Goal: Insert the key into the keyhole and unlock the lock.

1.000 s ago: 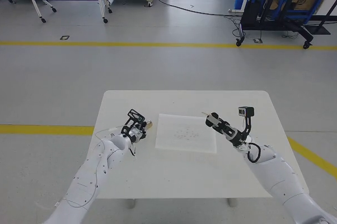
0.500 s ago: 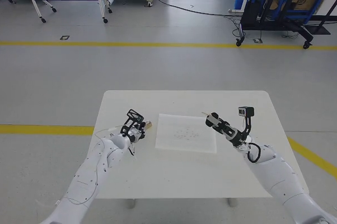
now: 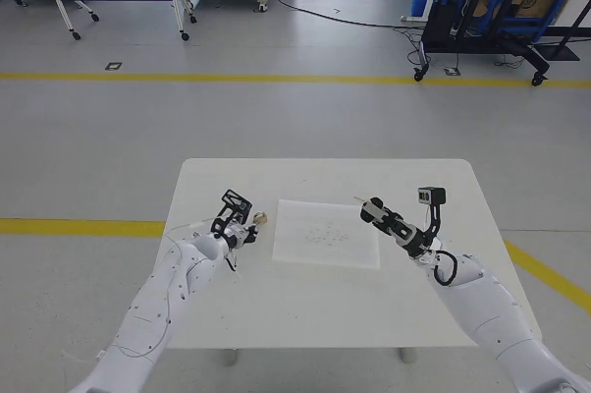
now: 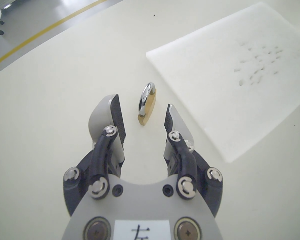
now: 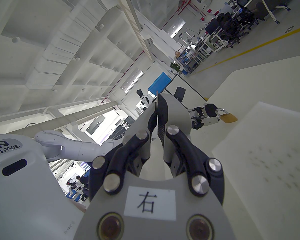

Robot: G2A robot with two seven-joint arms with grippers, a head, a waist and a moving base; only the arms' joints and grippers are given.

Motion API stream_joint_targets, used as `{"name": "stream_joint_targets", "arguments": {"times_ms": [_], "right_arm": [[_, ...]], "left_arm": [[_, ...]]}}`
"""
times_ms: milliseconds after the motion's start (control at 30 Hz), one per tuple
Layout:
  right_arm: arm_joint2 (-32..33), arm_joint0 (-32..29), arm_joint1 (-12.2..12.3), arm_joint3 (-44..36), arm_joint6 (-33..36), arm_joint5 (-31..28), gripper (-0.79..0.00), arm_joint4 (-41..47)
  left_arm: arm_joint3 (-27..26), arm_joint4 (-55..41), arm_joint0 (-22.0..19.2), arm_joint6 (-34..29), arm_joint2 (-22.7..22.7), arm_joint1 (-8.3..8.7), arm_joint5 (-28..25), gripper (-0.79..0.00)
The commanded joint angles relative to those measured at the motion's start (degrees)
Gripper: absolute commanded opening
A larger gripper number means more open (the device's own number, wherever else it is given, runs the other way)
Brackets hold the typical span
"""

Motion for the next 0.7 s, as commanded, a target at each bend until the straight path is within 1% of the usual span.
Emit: {"name": "stream_joint_targets", "arguments": {"times_ms": [0,67,100,200,367,533,600,667], "right_arm": [[0.0,0.0,0.0,0.0,0.0,0.0,-0.785,0.0],[0.0,0.0,0.0,0.0,0.0,0.0,-0.785,0.0],[0.0,0.0,0.0,0.0,0.0,0.0,-0.785,0.0],[0.0,0.0,0.0,0.0,0.0,0.0,-0.785,0.0],[0.0,0.0,0.0,0.0,0.0,0.0,-0.785,0.0],[0.0,0.0,0.0,0.0,0.0,0.0,-0.785,0.0],[0.0,0.0,0.0,0.0,0.0,0.0,-0.785,0.0],[0.0,0.0,0.0,0.0,0.0,0.0,-0.785,0.0]], "left_arm": [[0.5,-0.4,-0.5,0.1,0.4,-0.19,-0.4,-0.446],[1.4,-0.5,-1.2,0.0,1.0,-0.41,-0.9,-0.459],[2.0,-0.4,-1.6,-0.3,1.4,-0.53,-1.2,-0.508],[3.7,-0.1,-2.7,0.2,2.2,-0.89,-1.1,-0.785],[5.3,-0.4,-3.5,1.5,2.3,-1.13,-1.3,-0.785],[5.7,-0.4,-3.3,1.7,1.8,-1.02,-1.9,-0.785],[5.6,-3.5,-3.0,2.3,0.9,-1.06,-2.8,-0.785],[5.6,-10.5,-2.6,1.6,-0.5,-1.19,-5.6,-0.785]]}}
